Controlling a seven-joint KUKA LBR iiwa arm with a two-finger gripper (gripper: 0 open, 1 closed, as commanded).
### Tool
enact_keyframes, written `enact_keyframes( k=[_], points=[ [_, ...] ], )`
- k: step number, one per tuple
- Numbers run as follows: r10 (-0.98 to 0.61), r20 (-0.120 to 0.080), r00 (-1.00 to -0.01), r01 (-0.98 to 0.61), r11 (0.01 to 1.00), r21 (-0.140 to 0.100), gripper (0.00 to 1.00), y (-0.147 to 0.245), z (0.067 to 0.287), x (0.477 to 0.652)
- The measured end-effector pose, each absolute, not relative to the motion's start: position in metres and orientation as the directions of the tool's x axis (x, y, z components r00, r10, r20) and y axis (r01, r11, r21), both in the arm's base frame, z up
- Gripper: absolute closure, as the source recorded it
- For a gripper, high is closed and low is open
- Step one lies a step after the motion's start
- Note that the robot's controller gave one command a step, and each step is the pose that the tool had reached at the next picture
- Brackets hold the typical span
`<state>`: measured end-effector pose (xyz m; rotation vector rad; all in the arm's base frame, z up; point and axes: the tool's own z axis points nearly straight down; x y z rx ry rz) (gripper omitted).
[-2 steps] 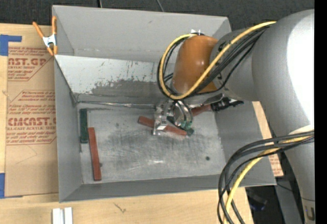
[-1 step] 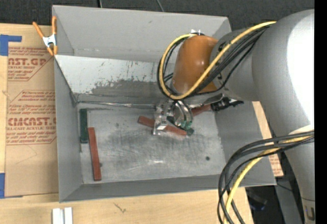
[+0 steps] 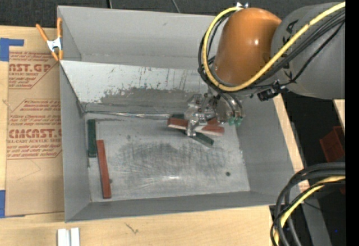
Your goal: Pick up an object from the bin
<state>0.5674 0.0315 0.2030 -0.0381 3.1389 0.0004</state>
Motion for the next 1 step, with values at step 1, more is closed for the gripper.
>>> enact_keyframes(
  k=[1],
  points=[
    [-0.024,-0.002,-1.0,-0.024,1.0,0.0,1.0,0.0315,0.2029,0.5674]
  ],
)
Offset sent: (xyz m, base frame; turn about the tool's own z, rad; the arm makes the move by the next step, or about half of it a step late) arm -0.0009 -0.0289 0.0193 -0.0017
